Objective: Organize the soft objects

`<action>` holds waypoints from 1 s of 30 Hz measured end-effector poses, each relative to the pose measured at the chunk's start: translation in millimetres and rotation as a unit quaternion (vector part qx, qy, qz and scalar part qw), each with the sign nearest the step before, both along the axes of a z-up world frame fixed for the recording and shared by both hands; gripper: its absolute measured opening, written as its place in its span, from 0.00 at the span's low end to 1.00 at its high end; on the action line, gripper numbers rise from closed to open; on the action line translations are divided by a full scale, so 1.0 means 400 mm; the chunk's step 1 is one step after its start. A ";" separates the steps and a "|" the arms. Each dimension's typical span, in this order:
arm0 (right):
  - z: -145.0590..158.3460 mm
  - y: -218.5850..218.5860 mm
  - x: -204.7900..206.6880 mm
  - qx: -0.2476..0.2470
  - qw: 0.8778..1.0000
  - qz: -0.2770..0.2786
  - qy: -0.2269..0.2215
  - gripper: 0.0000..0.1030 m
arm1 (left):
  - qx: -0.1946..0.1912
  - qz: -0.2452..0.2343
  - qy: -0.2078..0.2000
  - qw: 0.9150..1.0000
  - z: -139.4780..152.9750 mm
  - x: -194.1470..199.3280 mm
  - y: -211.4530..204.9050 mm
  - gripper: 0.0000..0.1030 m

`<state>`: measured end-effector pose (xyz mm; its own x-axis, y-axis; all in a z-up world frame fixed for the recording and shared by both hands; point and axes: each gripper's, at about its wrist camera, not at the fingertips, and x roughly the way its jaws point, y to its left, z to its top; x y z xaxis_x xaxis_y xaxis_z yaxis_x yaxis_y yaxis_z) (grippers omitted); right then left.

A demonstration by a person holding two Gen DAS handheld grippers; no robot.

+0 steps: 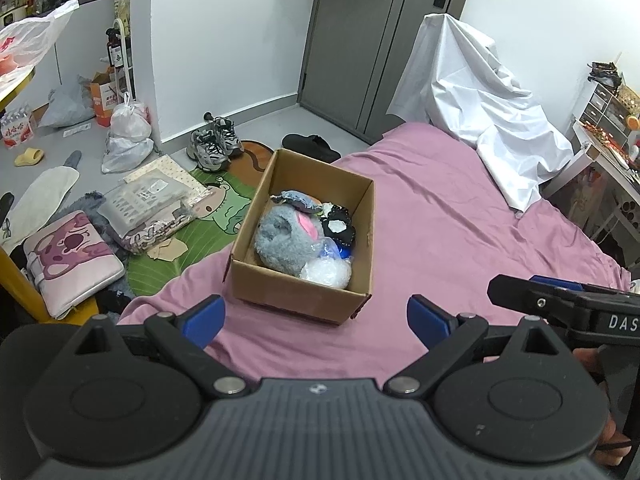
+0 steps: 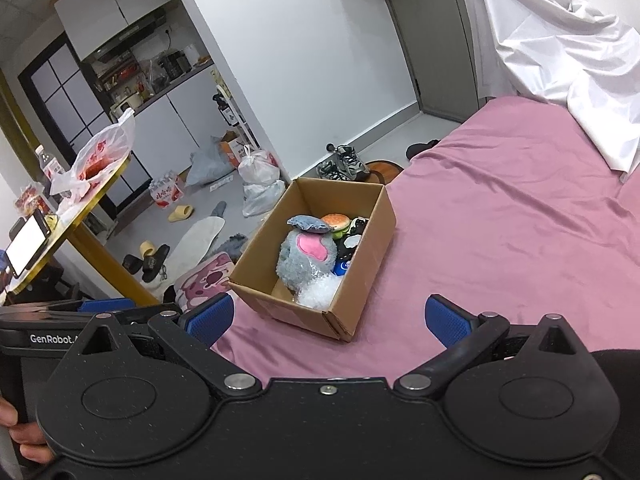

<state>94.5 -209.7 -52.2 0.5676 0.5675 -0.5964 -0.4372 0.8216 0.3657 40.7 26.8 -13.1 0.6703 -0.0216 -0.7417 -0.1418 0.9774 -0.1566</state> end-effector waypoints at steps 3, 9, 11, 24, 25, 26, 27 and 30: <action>0.001 0.007 -0.006 -0.009 1.000 0.002 -0.004 1.00 | 0.001 -0.001 -0.003 1.000 0.003 -0.005 0.001 0.94; 0.003 0.009 -0.009 -0.010 1.000 0.001 -0.007 1.00 | 0.000 0.001 -0.003 1.000 0.003 -0.006 0.003 0.94; 0.003 0.009 -0.010 -0.011 1.000 0.001 -0.007 1.00 | -0.001 0.002 -0.002 1.000 0.004 -0.007 0.005 0.94; -0.002 0.014 -0.006 -0.015 1.000 -0.001 -0.005 1.00 | -0.001 0.000 -0.001 1.000 0.001 -0.008 0.009 0.94; -0.001 0.014 -0.006 -0.016 1.000 0.000 -0.005 1.00 | -0.001 0.000 -0.001 1.000 -0.001 -0.008 0.010 0.94; -0.002 0.014 -0.006 -0.016 1.000 -0.001 -0.005 1.00 | 0.000 -0.001 0.000 1.000 -0.003 -0.008 0.010 0.94; -0.002 0.013 -0.006 -0.016 1.000 -0.001 -0.005 1.00 | 0.000 -0.001 0.001 1.000 -0.004 -0.008 0.011 0.94; -0.002 0.013 -0.006 -0.015 1.000 -0.001 -0.004 1.00 | -0.001 -0.002 0.003 1.000 -0.009 -0.005 0.013 0.94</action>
